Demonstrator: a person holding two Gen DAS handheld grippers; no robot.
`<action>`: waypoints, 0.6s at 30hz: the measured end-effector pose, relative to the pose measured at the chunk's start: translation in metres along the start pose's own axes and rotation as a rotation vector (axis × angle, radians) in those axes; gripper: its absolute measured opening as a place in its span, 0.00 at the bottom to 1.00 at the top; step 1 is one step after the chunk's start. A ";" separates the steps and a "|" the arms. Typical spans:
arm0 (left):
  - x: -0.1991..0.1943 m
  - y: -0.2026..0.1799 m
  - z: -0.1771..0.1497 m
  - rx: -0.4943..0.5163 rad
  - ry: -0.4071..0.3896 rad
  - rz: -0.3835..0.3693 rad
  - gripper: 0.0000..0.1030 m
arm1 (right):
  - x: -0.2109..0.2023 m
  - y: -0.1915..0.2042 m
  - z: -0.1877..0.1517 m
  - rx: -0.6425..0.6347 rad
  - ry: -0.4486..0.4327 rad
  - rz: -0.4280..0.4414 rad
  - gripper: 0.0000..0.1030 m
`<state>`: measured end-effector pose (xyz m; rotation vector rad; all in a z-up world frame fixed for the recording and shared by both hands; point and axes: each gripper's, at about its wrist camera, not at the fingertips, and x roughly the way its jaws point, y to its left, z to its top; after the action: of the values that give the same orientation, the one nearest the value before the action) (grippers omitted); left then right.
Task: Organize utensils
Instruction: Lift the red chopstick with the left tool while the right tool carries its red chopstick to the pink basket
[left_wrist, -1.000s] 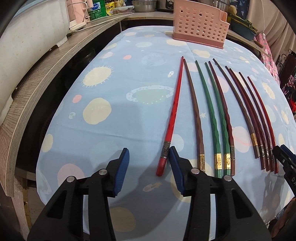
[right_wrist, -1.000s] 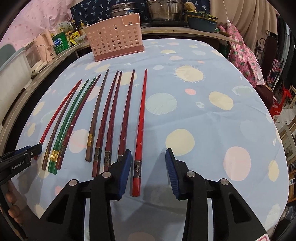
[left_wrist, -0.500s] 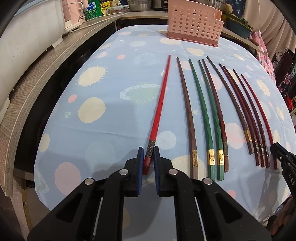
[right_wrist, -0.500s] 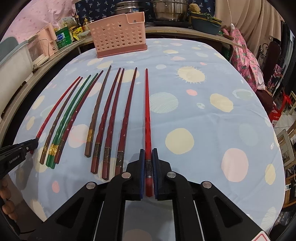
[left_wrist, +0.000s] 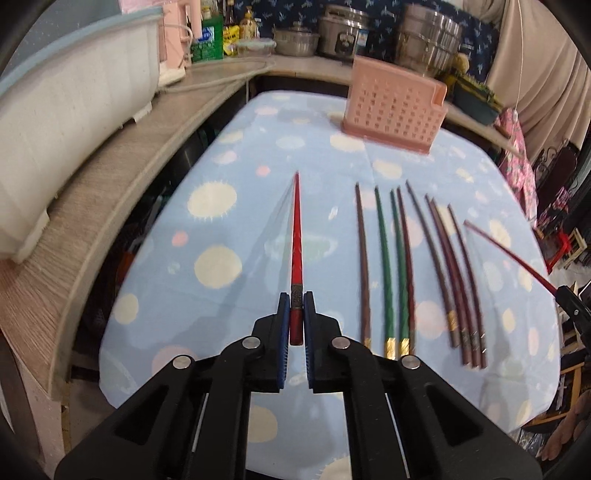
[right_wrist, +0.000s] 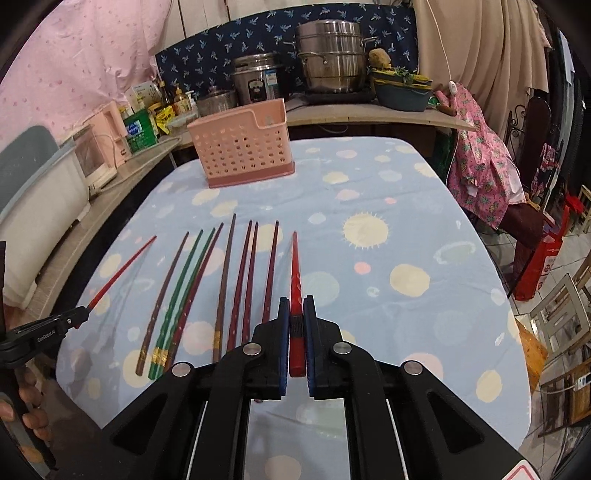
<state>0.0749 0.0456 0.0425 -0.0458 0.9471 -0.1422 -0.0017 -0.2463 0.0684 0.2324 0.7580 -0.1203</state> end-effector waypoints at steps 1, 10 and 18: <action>-0.005 0.000 0.007 -0.003 -0.017 -0.006 0.07 | -0.004 -0.002 0.009 0.007 -0.018 0.006 0.07; -0.039 0.001 0.107 -0.049 -0.183 -0.056 0.07 | -0.021 -0.010 0.107 0.015 -0.181 0.038 0.07; -0.048 -0.014 0.203 -0.058 -0.282 -0.059 0.07 | -0.007 -0.009 0.181 0.039 -0.266 0.081 0.07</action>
<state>0.2110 0.0342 0.2010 -0.1439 0.6688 -0.1579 0.1119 -0.3002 0.1990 0.2775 0.4816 -0.0866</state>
